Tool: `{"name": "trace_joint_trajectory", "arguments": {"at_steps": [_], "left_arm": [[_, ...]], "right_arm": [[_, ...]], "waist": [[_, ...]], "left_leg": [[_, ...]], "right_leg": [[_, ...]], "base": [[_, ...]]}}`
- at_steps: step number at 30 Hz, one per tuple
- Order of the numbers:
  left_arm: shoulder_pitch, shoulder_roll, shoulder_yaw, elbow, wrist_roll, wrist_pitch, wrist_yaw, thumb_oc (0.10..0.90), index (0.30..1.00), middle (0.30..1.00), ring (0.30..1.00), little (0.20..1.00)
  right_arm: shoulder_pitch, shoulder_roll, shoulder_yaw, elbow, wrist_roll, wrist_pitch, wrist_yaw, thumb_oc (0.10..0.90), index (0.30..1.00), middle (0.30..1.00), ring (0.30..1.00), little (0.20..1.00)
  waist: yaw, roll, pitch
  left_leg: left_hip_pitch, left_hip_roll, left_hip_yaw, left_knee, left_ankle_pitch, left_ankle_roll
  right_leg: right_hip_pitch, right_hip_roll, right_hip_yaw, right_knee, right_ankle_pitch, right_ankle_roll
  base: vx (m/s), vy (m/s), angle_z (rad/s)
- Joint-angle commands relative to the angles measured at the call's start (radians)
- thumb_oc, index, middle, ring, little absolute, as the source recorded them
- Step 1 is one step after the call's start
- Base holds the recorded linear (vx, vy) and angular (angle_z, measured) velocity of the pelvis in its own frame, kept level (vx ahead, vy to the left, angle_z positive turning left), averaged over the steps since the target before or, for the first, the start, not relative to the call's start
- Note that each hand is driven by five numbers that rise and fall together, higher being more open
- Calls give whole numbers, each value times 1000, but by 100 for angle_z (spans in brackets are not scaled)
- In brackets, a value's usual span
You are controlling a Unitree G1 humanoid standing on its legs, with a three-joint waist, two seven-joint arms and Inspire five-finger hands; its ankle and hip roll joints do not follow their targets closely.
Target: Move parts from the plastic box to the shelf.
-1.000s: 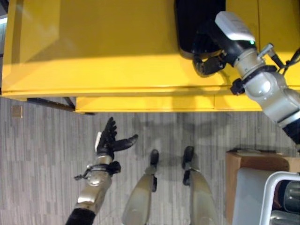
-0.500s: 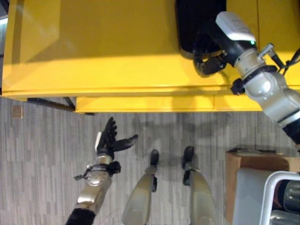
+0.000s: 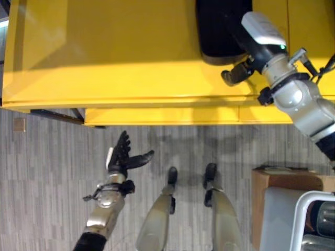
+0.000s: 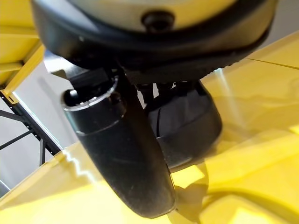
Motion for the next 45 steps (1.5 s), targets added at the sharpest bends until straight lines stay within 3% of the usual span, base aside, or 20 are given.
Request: {"name": "trace_joint_trajectory", "arguments": {"at_steps": [1,16,24,30,35,38,45], "left_arm": [[70,43,2,-85,-4,-82,11,900,1000,1000,1000,1000],[101,30,33,-96,21,-63,19,900,1000,1000,1000,1000],[118,13,44,-94,29,-49,22,900,1000,1000,1000,1000],[143,-6,39,-84,26,-38,7,900,1000,1000,1000,1000],[166,-35,41,-60,40,-30,-9,900,1000,1000,1000,1000],[182,-61,44,-42,51,-32,-15,900,1000,1000,1000,1000],[205,-76,57,-25,73,-44,-17,900,1000,1000,1000,1000]], "right_arm": [[-79,-14,-66,-78,-58,-55,-75,900,1000,1000,1000,1000],[30,-60,-296,-405,-140,-112,-154,900,1000,1000,1000,1000],[208,-47,-458,-531,-173,-134,-182,900,1000,1000,1000,1000],[493,29,-589,-594,-167,-157,-163,900,1000,1000,1000,1000],[786,152,-682,-616,-173,-172,-138,900,1000,1000,1000,1000],[916,240,-689,-603,-170,-180,-128,900,1000,1000,1000,1000],[1064,324,-688,-566,-169,-187,-107,900,1000,1000,1000,1000]], "waist": [[-2,13,-107],[-27,9,-131],[-49,8,-157],[-62,5,-191],[-87,5,-243],[-106,0,-281],[-127,-17,-344]], "left_leg": [[76,21,43,-22,-61,0],[94,24,49,-23,-71,5],[123,27,50,-35,-73,3],[190,41,40,-121,-39,-3],[266,58,38,-231,12,-21],[271,61,38,-231,18,-29],[288,43,46,-231,9,-16]], "right_leg": [[-12,11,64,84,-45,59],[-2,19,76,85,-49,62],[31,25,80,75,-51,63],[100,35,73,2,-34,68],[208,33,65,-146,6,83],[260,17,71,-241,53,95],[323,-2,96,-362,126,127]], "base": [[0,0,0],[2,0,-2],[12,2,-3],[43,2,-4],[77,27,0],[52,55,-8],[26,87,1]]}}
